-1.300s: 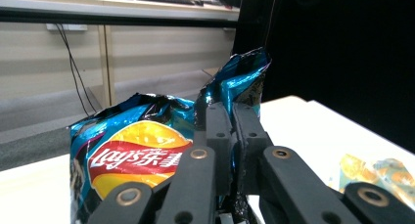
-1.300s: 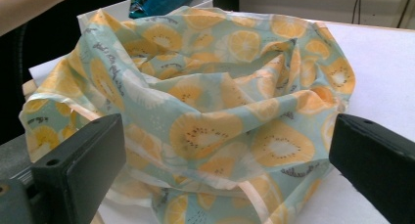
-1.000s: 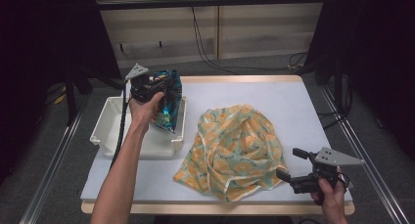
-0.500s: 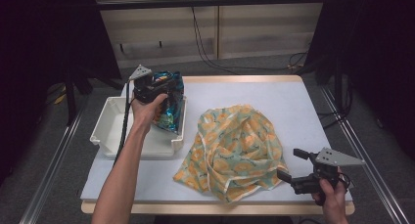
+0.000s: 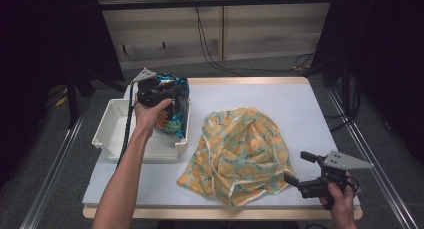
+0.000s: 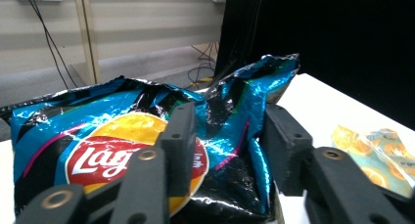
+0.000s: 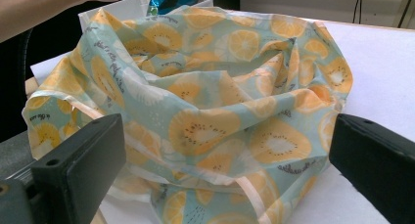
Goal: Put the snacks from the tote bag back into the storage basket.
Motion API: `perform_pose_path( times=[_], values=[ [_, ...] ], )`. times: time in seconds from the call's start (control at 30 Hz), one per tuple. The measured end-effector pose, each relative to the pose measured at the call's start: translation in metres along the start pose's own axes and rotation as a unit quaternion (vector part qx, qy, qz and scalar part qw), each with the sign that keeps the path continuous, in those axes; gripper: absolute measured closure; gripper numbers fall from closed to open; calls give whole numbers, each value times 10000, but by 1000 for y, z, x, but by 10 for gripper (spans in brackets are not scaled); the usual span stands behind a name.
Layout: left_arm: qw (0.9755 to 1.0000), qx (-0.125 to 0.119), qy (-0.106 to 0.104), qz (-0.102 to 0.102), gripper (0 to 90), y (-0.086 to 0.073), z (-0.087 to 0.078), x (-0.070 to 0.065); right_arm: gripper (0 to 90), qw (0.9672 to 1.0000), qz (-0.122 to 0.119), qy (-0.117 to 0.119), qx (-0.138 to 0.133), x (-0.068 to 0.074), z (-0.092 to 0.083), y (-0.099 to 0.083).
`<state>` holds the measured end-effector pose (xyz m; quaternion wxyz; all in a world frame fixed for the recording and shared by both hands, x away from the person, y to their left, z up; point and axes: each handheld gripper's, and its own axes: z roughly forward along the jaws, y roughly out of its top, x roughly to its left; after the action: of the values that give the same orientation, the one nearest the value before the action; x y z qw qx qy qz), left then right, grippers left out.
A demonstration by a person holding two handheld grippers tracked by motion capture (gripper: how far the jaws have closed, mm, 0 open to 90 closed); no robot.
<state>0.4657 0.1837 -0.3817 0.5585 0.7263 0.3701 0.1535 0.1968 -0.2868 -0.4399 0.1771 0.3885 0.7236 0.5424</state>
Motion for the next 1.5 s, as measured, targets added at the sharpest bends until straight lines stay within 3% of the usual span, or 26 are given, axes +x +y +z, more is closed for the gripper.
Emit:
perform_pose_path(
  times=[0.43,0.57,0.63,0.67,0.77,0.9,0.97,1.03,1.3,1.37,1.5],
  values=[
    [9998,94,-199,-32,368,0,-3,4,0,10000,14,29,17,0,2,-1],
    [9992,-78,-360,-181,327,3,-7,4,0,10000,12,35,13,0,2,-1],
    [9993,-94,-337,-147,312,4,-9,4,0,10000,11,39,13,0,2,-1],
    [9996,-23,-283,-27,301,5,-10,3,0,10000,-1,57,14,1,2,-1],
    [9995,46,-304,1,304,6,-14,1,0,10000,6,41,23,0,2,-1],
    [9990,3,-400,178,405,7,-32,-1,0,10000,40,27,-1,-1,1,-1],
    [9987,-57,-482,149,479,5,-36,-2,0,10000,32,35,6,0,1,-1],
    [9980,70,-515,347,549,-4,-48,-6,0,10000,10,27,4,-1,1,-1],
    [9951,396,-726,545,761,-31,-64,-11,0,10000,46,37,-20,1,2,0],
    [9918,630,-875,687,798,-41,-67,-16,0,10000,57,29,-47,0,0,1],
    [9891,891,-917,726,868,-54,-66,-16,0,10000,53,-11,-4,-2,1,-1]
  ],
)
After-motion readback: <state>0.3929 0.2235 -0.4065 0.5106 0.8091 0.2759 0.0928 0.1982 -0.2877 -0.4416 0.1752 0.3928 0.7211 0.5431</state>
